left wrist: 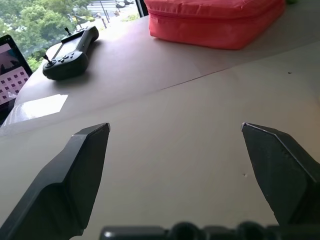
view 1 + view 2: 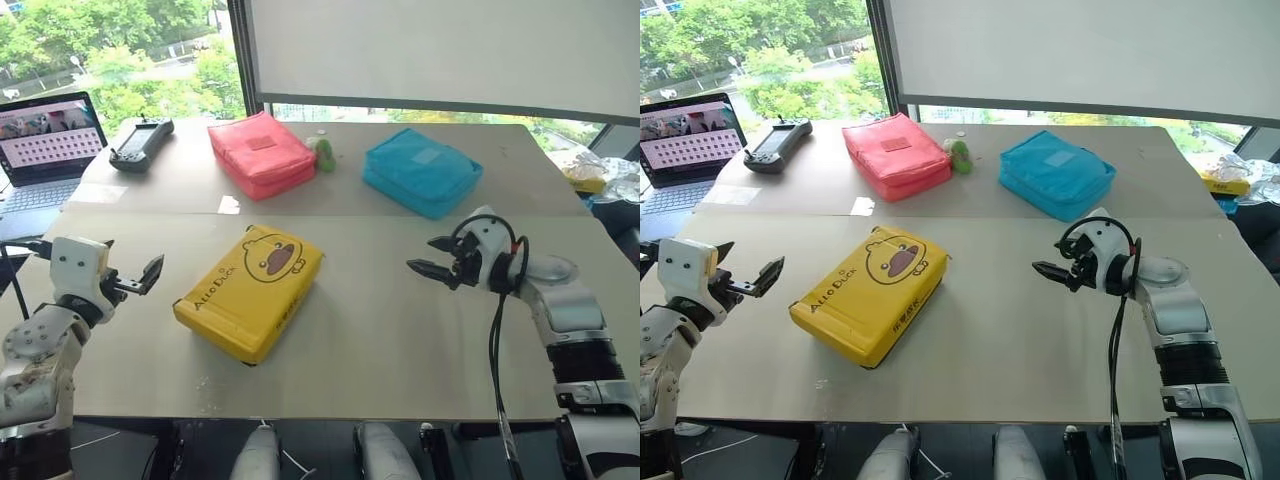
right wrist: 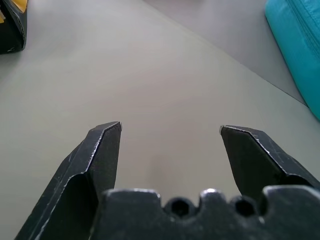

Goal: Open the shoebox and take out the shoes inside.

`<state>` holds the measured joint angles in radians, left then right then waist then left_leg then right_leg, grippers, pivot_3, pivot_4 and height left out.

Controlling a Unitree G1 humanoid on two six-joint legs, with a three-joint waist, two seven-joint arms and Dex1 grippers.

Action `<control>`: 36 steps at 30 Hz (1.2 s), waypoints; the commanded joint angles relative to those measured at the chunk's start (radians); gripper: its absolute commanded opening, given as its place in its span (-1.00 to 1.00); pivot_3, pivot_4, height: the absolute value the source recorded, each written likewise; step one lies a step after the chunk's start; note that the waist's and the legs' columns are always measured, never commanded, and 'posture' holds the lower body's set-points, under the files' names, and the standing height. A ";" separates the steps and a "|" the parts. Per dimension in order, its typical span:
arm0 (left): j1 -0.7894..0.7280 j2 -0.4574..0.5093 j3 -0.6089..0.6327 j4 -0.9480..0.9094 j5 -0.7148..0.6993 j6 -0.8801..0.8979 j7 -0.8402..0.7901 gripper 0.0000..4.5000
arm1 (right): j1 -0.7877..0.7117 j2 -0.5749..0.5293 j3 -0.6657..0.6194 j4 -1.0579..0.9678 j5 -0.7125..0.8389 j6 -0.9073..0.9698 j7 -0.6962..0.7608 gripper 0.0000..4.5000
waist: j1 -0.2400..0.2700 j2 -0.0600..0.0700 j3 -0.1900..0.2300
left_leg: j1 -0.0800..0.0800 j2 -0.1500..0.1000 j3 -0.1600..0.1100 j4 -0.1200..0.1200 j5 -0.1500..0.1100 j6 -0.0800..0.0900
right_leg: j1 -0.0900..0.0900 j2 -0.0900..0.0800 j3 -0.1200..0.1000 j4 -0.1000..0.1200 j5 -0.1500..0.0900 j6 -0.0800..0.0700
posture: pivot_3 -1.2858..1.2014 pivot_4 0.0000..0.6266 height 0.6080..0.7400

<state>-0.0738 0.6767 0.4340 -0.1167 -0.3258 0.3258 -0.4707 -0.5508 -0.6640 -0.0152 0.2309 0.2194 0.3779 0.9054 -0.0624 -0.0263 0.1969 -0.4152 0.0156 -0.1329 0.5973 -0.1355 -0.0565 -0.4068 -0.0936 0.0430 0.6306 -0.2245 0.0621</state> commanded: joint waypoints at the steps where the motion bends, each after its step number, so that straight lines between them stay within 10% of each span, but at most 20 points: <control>1: -0.043 0.010 0.041 0.036 -0.011 -0.028 0.010 1.00 | -0.011 0.000 -0.030 -0.072 0.035 0.031 -0.007 0.69 | 0.001 0.000 0.000 | 0.000 0.000 0.000 0.000 0.000 0.000 | 0.000 0.000 0.000 0.000 0.000 0.000 | 0.03 -0.52 0.96; 8: -0.203 0.071 -0.043 0.187 0.028 -0.126 -0.106 0.71 | 0.080 -0.052 0.044 -0.278 0.101 0.168 0.112 0.39 | 0.016 -0.001 -0.001 | -0.001 0.000 0.000 0.000 0.000 0.000 | -0.001 0.000 0.000 0.000 0.000 0.000 | 0.03 -0.52 0.96; 18: -0.225 0.018 -0.358 0.228 0.186 -0.299 -0.255 -0.92 | 0.096 0.126 0.255 -0.335 0.029 0.137 0.051 -1.00 | 0.016 -0.001 -0.001 | 0.000 0.001 0.001 -0.001 0.000 -0.001 | -0.001 0.001 0.000 0.000 0.000 0.000 | 0.03 -0.52 0.96; 36: -0.293 -0.257 -0.543 0.158 0.214 -0.189 -0.229 -0.97 | -0.192 0.255 0.201 0.230 -0.087 -0.191 0.000 -1.00 | 0.024 -0.001 -0.001 | 0.000 0.001 0.001 -0.001 0.002 -0.003 | 0.000 0.000 0.000 0.000 0.001 0.001 | 0.03 -0.52 0.96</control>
<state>-0.3280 0.4520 -0.0603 0.0653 -0.1158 0.1587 -0.6933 -0.6874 -0.4283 0.2085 0.4218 0.1312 0.2662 0.9074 -0.0383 -0.0274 0.1962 -0.4154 0.0163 -0.1321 0.5967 -0.1335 -0.0596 -0.4069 -0.0930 0.0426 0.6308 -0.2234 0.0634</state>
